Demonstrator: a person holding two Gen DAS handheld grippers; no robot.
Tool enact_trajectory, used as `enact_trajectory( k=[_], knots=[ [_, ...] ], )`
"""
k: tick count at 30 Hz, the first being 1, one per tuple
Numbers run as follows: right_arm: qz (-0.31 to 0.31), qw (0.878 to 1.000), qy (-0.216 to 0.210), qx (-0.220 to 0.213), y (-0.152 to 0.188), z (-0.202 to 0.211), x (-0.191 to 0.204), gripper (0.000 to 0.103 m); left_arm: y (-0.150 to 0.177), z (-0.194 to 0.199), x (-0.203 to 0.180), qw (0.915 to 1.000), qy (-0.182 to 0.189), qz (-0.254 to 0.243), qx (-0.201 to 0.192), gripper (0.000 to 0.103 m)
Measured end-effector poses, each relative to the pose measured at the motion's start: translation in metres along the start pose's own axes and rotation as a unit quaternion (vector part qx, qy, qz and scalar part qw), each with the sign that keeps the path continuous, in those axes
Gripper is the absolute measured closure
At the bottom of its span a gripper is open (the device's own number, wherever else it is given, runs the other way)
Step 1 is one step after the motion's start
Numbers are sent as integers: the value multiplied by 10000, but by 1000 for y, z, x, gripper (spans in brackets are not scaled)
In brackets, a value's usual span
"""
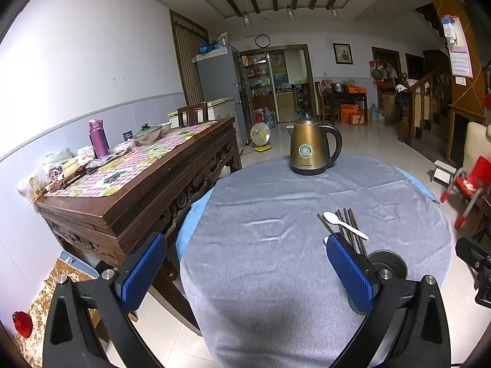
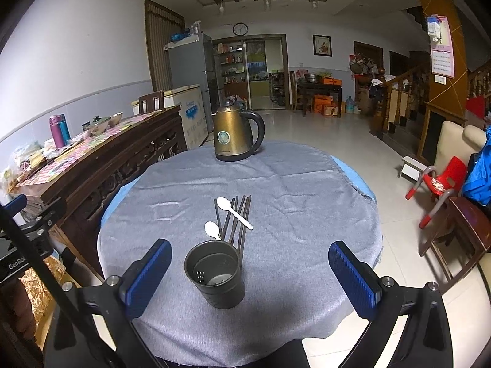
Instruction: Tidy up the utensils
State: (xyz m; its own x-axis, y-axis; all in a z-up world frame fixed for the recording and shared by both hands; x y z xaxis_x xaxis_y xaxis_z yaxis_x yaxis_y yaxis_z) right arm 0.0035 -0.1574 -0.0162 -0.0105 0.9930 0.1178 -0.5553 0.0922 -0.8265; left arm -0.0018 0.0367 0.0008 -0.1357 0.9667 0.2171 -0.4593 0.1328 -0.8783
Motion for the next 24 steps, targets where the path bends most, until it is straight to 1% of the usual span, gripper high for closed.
enact_trajectory(
  k=[2, 3, 8, 13, 15, 17, 20, 22, 24],
  knots=[
    [-34, 10000, -39, 39, 1, -1, 0, 0, 1, -2, -1, 10000, -1, -6, 23, 0],
    [-144, 9998, -106, 131, 2, -2, 0, 0, 1, -3, -2, 10000, 5, -7, 37, 0],
    [-147, 9996, -111, 215, 1, -8, -3, 0, 2, -14, -8, 9999, 36, -33, 132, 0],
    [-70, 9991, -155, 396, -9, -23, -8, 0, 6, -38, -14, 9993, 80, -115, 343, 0],
    [2, 9985, -222, 501, -17, -34, -11, 0, 9, -53, -17, 9984, 145, -134, 522, 0],
    [64, 9980, -313, 555, -24, -46, -13, 0, 12, -71, -21, 9967, 301, -142, 747, 0],
    [255, 9958, -484, 740, -39, -77, -18, 2, 18, -104, -23, 9923, 535, -120, 1114, 0],
    [386, 9927, -632, 952, -50, -109, -22, 4, 22, -128, -27, 9878, 725, -62, 1374, 0],
    [475, 9878, -835, 1228, -58, -138, -23, 7, 26, -153, -32, 9803, 978, 29, 1716, 0]
  ],
)
Point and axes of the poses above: each gripper's, at about its wrist camera, not at the fingertips, and z roughly against the way its jaws point, x to its left, y to its underside, the point moved 5 cm from there along -z, roughly the way its jaws point, and after that the axes turned 8 degrees about -y, right-handed, at the moved point
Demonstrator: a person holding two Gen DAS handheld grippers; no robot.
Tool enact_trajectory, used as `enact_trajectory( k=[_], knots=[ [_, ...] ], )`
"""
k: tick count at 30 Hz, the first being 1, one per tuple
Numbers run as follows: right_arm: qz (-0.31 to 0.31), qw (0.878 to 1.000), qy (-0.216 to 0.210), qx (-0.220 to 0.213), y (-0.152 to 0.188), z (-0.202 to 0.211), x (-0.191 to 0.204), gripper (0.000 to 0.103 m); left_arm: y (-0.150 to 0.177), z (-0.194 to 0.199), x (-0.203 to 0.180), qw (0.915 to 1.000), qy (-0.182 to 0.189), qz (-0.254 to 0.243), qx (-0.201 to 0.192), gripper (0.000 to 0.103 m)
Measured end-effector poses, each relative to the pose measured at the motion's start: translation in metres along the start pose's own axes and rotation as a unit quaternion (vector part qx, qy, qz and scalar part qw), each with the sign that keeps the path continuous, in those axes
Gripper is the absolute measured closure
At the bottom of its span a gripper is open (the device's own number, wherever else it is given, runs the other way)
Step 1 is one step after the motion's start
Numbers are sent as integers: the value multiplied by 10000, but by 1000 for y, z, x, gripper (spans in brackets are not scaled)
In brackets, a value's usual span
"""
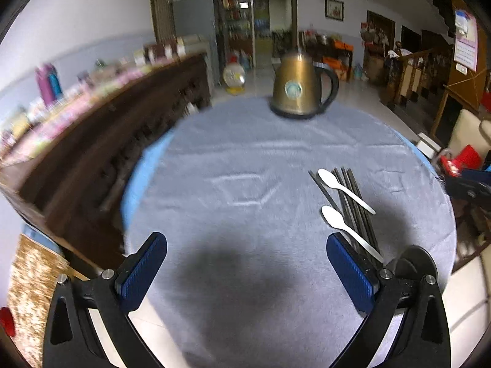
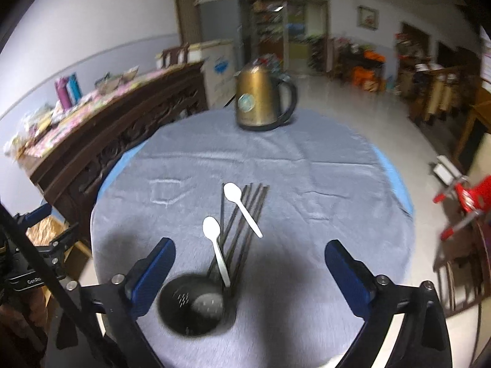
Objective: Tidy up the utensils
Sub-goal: 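Grasp a white spoon with the right gripper while the left gripper grasps the other spoon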
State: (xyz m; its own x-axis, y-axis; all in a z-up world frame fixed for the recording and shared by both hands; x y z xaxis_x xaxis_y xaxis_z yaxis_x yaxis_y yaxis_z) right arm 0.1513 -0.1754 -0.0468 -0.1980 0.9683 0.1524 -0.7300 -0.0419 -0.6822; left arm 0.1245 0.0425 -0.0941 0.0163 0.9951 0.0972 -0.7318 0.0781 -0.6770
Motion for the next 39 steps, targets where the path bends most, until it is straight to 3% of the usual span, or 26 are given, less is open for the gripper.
enact_trajectory(
  k=[3, 5, 7, 9, 11, 17, 21, 23, 24, 25, 26, 27, 29, 30, 32, 39],
  knots=[
    [-23, 9982, -429, 425, -26, -52, -12, 15, -5, -30, -10, 9983, 448, 78, 351, 2],
    [-91, 9941, -780, 742, -41, -90, -17, 20, -8, -47, -20, 9963, 675, 33, 535, 10],
    [-61, 9889, -1063, 1038, -53, -133, -20, 24, -10, -64, -30, 9935, 889, 25, 718, 27],
    [-66, 9840, -1248, 1268, -60, -168, -22, 28, -9, -84, -41, 9894, 1074, 35, 979, 33],
    [-128, 9785, -1431, 1476, -63, -201, -21, 35, -6, -102, -51, 9841, 1276, 59, 1235, 34],
    [34, 9695, -1447, 1977, -57, -272, -16, 35, -5, -134, -76, 9755, 1507, 104, 1596, 34],
    [123, 9678, -1397, 2092, -53, -292, -17, 35, -9, -148, -93, 9729, 1631, -4, 1636, 34],
    [224, 9716, -1239, 2003, -54, -294, -16, 43, -10, -153, -101, 9714, 1735, -71, 1617, 34],
    [262, 9726, -1211, 1969, -55, -295, -17, 52, -10, -155, -106, 9714, 1730, -110, 1625, 35],
    [253, 9720, -1243, 1979, -54, -296, -18, 74, -8, -157, -109, 9711, 1744, -150, 1626, 44],
    [218, 9706, -1256, 2044, -53, -297, -20, 84, -7, -158, -113, 9699, 1798, -207, 1627, 51],
    [151, 9702, -1231, 2081, -51, -299, -25, 86, -4, -160, -119, 9680, 1860, -295, 1657, 61],
    [116, 9716, -1269, 1993, -51, -296, -29, 89, -4, -159, -123, 9730, 1752, -422, 1443, 74],
    [86, 9728, -1271, 1937, -52, -294, -32, 90, -2, -160, -125, 9718, 1778, -494, 1467, 93],
    [20, 9758, -1235, 1806, -53, -289, -37, 95, -3, -162, -122, 9714, 1830, -413, 1456, 94],
    [-547, 9819, -1347, 1217, -57, -250, -70, 95, -19, -149, -105, 9794, 1663, -380, 1081, 101]
  ],
)
Point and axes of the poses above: each gripper's, at about its wrist camera, not at the fingertips, and z roughly against the way its jaws point, x to its left, y to its underside, the point moved 5 cm from there along -z, roughly the way its jaws point, and after that the axes turned 8 degrees about -y, right-handed, at the moved point
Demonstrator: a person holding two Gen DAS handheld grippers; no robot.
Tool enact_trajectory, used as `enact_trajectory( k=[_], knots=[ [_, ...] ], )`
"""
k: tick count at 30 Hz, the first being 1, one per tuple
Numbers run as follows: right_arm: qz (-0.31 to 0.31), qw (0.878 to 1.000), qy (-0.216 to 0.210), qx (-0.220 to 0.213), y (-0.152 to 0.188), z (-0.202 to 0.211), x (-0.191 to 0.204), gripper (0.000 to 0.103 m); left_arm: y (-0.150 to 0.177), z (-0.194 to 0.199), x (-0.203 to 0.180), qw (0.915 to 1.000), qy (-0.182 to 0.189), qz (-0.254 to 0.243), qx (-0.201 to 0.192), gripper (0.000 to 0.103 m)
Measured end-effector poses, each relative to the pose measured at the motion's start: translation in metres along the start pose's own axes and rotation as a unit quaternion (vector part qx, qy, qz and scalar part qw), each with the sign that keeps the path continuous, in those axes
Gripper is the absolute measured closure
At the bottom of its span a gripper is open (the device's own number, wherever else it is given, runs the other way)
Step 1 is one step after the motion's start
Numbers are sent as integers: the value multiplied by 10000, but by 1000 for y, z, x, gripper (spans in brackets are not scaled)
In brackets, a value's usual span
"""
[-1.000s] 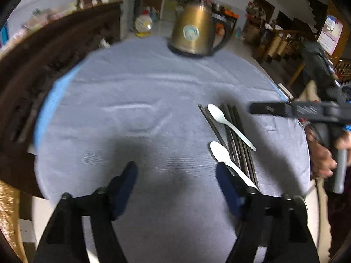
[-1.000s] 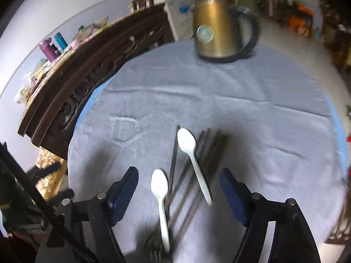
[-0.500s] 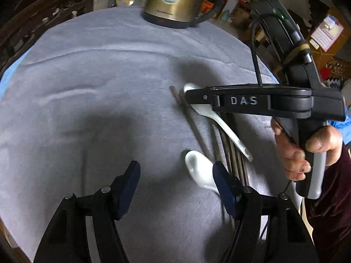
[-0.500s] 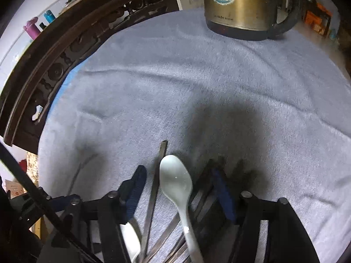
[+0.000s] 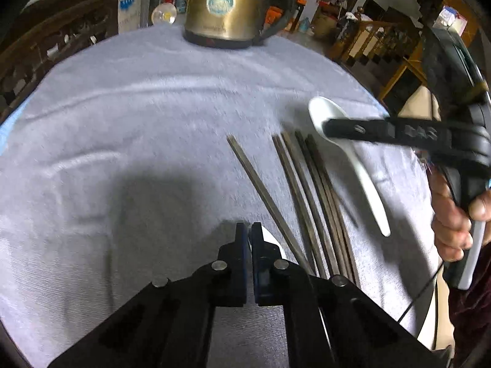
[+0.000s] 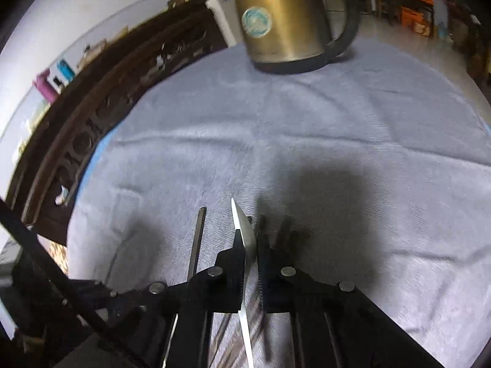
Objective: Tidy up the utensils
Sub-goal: 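Lift both white spoons and carry them over the dark grey cup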
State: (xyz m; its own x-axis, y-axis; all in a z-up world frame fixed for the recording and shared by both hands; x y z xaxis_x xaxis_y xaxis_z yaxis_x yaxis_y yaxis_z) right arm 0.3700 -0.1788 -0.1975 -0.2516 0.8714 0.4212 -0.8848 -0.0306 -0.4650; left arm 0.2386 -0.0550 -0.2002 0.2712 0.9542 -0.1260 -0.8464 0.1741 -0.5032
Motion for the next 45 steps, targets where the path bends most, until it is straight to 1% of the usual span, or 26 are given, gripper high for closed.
enact_trajectory(
  k=[2, 4, 5, 6, 9, 12, 13, 14, 15, 16, 17, 18, 19, 21, 22, 24, 26, 27, 28, 29, 30, 33, 36, 38, 42, 45],
  knots=[
    [-229, 9994, -98, -227, 2, 18, -6, 95, -7, 16, 3, 9997, -49, -43, -229, 101],
    [-399, 9969, -288, -612, 8, 44, -5, 95, -13, 40, 4, 9985, -149, -137, -508, 101],
    [-428, 9958, -338, -739, 10, 47, -1, 95, -15, 52, 4, 9975, -189, -182, -652, 101],
    [-479, 9932, -401, -978, 13, 63, 4, 95, -17, 68, 3, 9959, -243, -242, -839, 101],
    [-504, 9868, -551, -1436, 18, 99, 17, 95, -21, 104, -7, 9902, -335, -426, -1289, 101],
    [-349, 9794, -663, -1875, 30, 135, 45, 95, -21, 122, -8, 9863, -463, -552, -1484, 101],
    [-323, 9779, -658, -1960, 34, 143, 51, 95, -21, 121, -6, 9879, -449, -494, -1402, 101],
    [-324, 9761, -674, -2039, 40, 151, 56, 95, -18, 116, 2, 9910, -445, -337, -1215, 101],
    [-326, 9739, -704, -2133, 48, 160, 63, 95, -16, 110, 10, 9942, -444, -158, -970, 94],
    [-290, 9722, -724, -2206, 55, 163, 67, 95, -11, 94, 18, 9974, -394, 91, -603, 78],
    [-257, 9706, -754, -2272, 61, 168, 71, 95, -6, 84, 23, 9984, -329, 282, -358, 68],
    [-250, 9691, -833, -2307, 70, 173, 77, 95, 0, 73, 29, 9982, -309, 487, -137, 54],
    [-273, 9685, -940, -2292, 78, 173, 81, 95, 6, 63, 33, 9970, -350, 683, 59, 53],
    [-294, 9679, -1009, -2283, 94, 172, 85, 95, 16, 41, 32, 9936, -398, 943, 483, 53],
    [-298, 9669, -1022, -2319, 100, 172, 88, 95, 19, 33, 31, 9929, -421, 973, 548, 53],
    [-312, 9629, -1052, -2466, 114, 171, 90, 95, 22, 20, 25, 9915, -640, 985, 557, 53],
    [-373, 9599, -1163, -2525, 120, 167, 92, 95, 20, 7, 21, 9917, -815, 896, 436, 53],
    [-409, 9574, -1238, -2575, 123, 166, 93, 95, 19, 2, 19, 9919, -866, 835, 400, 59],
    [-427, 9547, -1265, -2660, 126, 164, 95, 95, 19, -5, 18, 9917, -947, 776, 395, 72],
    [-408, 9535, -1223, -2723, 128, 162, 98, 95, 19, -6, 18, 9916, -1034, 730, 257, 78],
    [-402, 9528, -1199, -2760, 131, 162, 98, 95, 16, -8, 19, 9916, -1107, 650, 156, 97],
    [-388, 9502, -1111, -2887, 139, 160, 99, 95, 16, -11, 20, 9934, -948, 642, 88, 98],
    [-354, 9488, -1029, -2964, 147, 158, 99, 95, 16, 0, 22, 9935, -967, 598, -63, 99],
    [-352, 9506, -932, -2941, 151, 156, 98, 95, 14, 8, 21, 9938, -944, 548, -202, 99],
    [-371, 9485, -884, -3018, 157, 159, 98, 95, 11, 45, 16, 9938, -828, 453, -596, 99],
    [-301, 9453, -812, -3145, 161, 165, 102, 95, 10, 85, 6, 9927, -584, 432, -962, 99]
  ],
)
Point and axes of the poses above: each gripper's, at about its wrist camera, not at the fingertips, and z roughly against the way its jaws point, x to its left, y to its underside, the point moved 5 cm from there along -z, roughly the way its jaws point, and after that the axes turned 8 degrees about -y, right-handed, at the moved point
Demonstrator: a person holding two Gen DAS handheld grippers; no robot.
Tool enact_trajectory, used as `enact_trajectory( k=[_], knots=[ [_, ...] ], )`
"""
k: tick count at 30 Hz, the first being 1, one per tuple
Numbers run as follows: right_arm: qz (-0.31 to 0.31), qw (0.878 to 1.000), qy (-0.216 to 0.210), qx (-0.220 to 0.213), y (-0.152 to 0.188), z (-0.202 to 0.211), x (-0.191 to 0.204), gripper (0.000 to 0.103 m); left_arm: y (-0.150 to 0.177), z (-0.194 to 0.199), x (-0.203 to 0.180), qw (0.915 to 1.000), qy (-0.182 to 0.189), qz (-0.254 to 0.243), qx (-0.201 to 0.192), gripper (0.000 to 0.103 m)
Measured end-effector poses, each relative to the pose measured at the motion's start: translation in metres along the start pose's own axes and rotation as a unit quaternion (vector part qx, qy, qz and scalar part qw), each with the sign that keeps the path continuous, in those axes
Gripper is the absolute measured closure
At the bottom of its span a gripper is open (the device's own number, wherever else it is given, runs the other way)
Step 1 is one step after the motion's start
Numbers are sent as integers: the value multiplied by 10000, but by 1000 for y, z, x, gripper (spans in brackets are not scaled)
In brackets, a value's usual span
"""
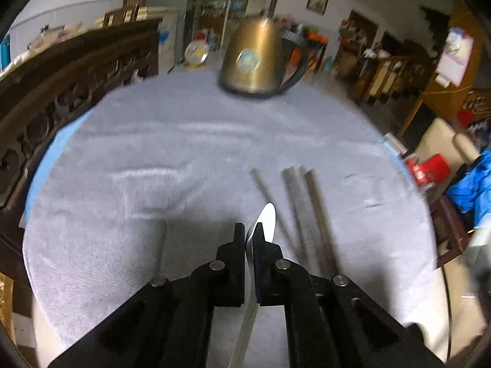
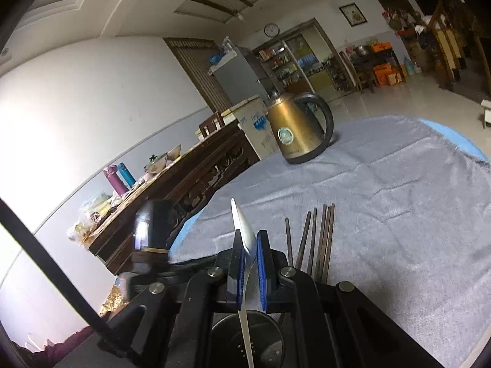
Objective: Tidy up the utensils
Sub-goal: 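Lift both white spoons and carry them over the dark grey cup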
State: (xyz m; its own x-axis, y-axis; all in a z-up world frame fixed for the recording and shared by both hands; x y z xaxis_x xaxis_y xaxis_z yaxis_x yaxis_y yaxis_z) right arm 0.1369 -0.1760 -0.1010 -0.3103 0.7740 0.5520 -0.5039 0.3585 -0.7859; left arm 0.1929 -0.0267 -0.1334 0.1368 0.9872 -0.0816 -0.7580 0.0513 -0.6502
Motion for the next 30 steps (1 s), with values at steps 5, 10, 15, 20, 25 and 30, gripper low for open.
enact_trajectory(
  k=[5, 10, 15, 20, 25, 30],
  knots=[
    [225, 9993, 249, -158, 6, 6, 3, 95, -8, 65, -26, 9926, 938, 217, -741, 98],
    [235, 9988, 383, -185, 15, 17, -3, 95, 1, 95, -44, 9748, 1842, 557, -1127, 98],
    [172, 9986, 402, -282, 19, 34, -6, 95, 23, 95, -51, 9604, 2324, 1024, -1148, 98],
    [164, 9985, 426, -289, 23, 44, -5, 95, 44, 91, -49, 9494, 2626, 1348, -1073, 98],
    [45, 9985, 435, -327, 26, 51, -7, 95, 44, 92, -56, 9419, 2832, 1283, -1272, 98],
    [81, 9984, 443, -348, 27, 54, -2, 95, 40, 87, -62, 9420, 2809, 1189, -1402, 98]
  ],
)
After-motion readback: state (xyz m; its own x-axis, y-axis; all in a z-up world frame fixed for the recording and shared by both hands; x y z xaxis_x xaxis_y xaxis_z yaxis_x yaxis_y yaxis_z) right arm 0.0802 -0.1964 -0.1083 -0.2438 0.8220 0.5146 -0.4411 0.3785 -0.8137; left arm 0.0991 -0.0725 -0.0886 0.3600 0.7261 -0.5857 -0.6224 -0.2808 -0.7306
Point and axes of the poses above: each gripper's, at about its wrist camera, not at the fingertips, and z roughly against the way its jaws point, x to its left, y to its underside, the point moved 5 cm from there along -z, roughly the way its jaws point, and after that the axes turned 8 degrees about -y, right-handed, at the moved point
